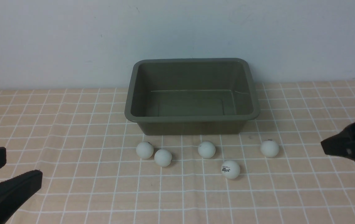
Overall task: Put the table tennis balls into the box on the light coffee tablecloth.
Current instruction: 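Reach for and grasp a ping pong ball on the table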
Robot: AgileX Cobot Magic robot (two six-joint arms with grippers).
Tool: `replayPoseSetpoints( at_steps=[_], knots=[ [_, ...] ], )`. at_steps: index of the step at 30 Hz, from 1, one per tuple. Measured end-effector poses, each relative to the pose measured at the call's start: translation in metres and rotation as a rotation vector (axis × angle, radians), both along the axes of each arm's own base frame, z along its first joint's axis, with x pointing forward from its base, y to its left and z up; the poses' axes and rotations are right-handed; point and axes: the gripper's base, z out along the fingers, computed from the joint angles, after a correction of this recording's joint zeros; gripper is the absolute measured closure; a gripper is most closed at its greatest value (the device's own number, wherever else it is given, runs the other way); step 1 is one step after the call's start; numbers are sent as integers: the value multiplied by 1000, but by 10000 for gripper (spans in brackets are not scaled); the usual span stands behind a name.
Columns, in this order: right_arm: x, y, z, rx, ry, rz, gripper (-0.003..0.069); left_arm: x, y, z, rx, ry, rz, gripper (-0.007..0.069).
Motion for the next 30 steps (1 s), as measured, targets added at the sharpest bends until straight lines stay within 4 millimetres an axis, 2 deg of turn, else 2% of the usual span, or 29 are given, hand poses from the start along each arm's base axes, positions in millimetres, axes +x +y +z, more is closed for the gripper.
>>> replayPoseSetpoints(
  at_steps=[6, 7, 10, 13, 20, 26, 30],
  knots=[
    [40, 7, -13, -4, 51, 29, 207, 0, 0, 0, 0, 0, 0, 232],
    [40, 8, -12, -4, 48, 32, 207, 0, 0, 0, 0, 0, 0, 232],
    [62, 24, -29, -17, 84, 80, 207, 0, 0, 0, 0, 1, 0, 232],
    [76, 32, -41, -28, 114, 84, 207, 0, 0, 0, 0, 1, 0, 232],
    [116, 36, -76, -49, 209, 58, 207, -1, -1, -1, 0, 14, -8, 232],
    [140, 38, -94, -70, 234, 64, 207, -2, -1, -2, 4, 32, -20, 232],
    [147, 48, -105, -97, 252, 102, 207, -2, -1, -3, 4, 33, -20, 232]
  ],
)
